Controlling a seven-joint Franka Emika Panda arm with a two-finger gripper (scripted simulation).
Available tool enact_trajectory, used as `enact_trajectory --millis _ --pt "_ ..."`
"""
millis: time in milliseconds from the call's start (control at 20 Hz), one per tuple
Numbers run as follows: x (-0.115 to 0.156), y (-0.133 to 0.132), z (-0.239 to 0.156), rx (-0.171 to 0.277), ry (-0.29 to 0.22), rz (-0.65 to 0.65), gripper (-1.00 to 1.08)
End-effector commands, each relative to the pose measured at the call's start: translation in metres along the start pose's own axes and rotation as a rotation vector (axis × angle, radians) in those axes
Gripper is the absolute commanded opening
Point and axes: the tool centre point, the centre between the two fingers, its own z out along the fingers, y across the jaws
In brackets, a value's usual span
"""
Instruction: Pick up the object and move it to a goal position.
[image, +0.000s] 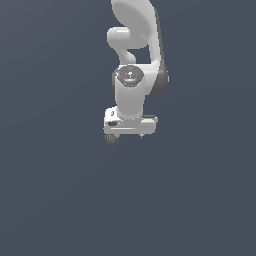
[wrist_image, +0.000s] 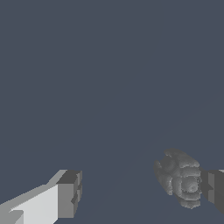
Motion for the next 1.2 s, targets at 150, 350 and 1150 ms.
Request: enact_trajectory --millis 150,350,1150 --pt "0.000 0.007 -0.002 0.002 0.005 0.011 1.00" --pt "0.000 0.027 -0.008 0.006 0.019 0.043 1.00" --pt "-0.012 0.043 0.010 0.010 0.024 0.207 1.00"
